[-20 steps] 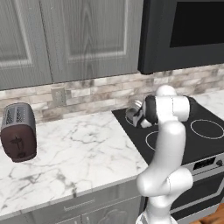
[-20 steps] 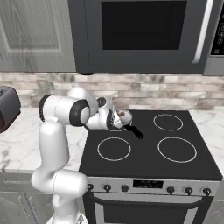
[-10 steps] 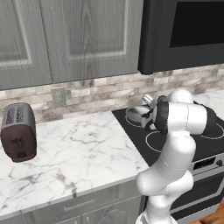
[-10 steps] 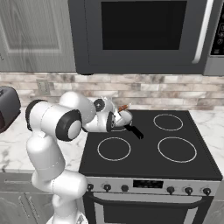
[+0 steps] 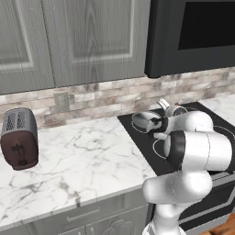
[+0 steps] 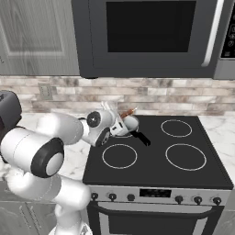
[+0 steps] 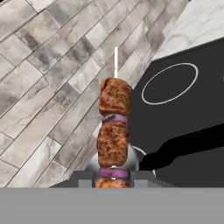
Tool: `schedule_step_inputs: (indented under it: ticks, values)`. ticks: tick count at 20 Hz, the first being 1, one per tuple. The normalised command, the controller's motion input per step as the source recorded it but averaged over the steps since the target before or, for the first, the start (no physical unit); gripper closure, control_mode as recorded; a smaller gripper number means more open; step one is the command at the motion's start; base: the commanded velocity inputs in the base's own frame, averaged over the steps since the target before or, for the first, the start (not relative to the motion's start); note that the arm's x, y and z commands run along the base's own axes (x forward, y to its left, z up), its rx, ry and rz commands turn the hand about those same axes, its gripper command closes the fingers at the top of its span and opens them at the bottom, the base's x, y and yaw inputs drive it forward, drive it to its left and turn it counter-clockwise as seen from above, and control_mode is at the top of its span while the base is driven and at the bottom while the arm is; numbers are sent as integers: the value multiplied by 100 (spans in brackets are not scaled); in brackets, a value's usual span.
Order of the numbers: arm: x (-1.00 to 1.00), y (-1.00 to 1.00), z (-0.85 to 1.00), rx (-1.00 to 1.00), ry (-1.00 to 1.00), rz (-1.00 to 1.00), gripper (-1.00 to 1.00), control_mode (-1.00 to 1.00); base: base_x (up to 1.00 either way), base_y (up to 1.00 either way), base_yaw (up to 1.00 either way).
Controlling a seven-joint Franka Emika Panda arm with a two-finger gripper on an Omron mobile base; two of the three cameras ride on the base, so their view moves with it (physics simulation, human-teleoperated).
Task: Place the cold items (orange and lemon wedge) from the fridge in one tupperware on the dining counter. Place the warm items (kebab skewer and hot dog) in the stove area in another tupperware.
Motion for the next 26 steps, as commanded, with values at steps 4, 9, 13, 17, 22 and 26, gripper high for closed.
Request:
schedule_step_inputs:
  ticks: [4,9,13,17,22,26]
  values:
    - [-68,-6,83,12,0,-12,100,-100,0,0,0]
    - [-64,-6,82,14,0,-12,100,-100,0,0,0]
    - [-69,-7,69,13,0,-13,100,-100,0,0,0]
    - [-79,-5,48,12,0,-11,100,-100,0,0,0]
    - [-98,-1,20,12,-1,-10,100,-100,0,0,0]
    - [-100,1,14,9,-3,-5,100,-100,0,0,0]
